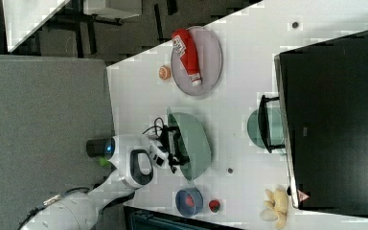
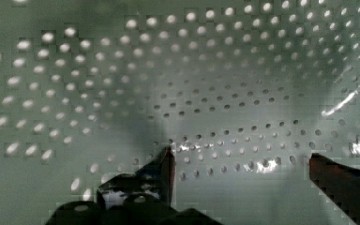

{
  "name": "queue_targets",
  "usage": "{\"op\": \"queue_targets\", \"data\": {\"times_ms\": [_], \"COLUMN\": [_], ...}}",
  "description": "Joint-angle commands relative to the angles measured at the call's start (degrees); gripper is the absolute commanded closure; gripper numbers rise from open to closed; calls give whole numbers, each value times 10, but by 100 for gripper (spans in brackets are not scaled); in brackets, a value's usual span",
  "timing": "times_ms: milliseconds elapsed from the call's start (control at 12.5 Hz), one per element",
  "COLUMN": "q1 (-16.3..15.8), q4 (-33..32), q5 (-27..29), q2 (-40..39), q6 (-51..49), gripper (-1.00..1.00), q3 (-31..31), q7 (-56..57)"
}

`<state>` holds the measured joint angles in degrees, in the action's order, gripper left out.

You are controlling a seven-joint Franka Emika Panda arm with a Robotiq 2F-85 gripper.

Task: Drag strainer right to left.

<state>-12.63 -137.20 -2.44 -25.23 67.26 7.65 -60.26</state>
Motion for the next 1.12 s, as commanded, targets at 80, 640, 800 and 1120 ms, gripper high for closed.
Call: {"op": "queue_targets", "data": {"times_ms": [80,640,800,1120], "q1": [-39,-108,-125,-153], "q4": [45,131,148,188], "q5": [12,25,42,71], "q2": [-9,-52,-63,-88], "q6": [-9,-46,-45,-45], "gripper": [-100,-100,-100,-100], "q3": [18,21,21,21], "q7": [-89,-148,-154,-155]}}
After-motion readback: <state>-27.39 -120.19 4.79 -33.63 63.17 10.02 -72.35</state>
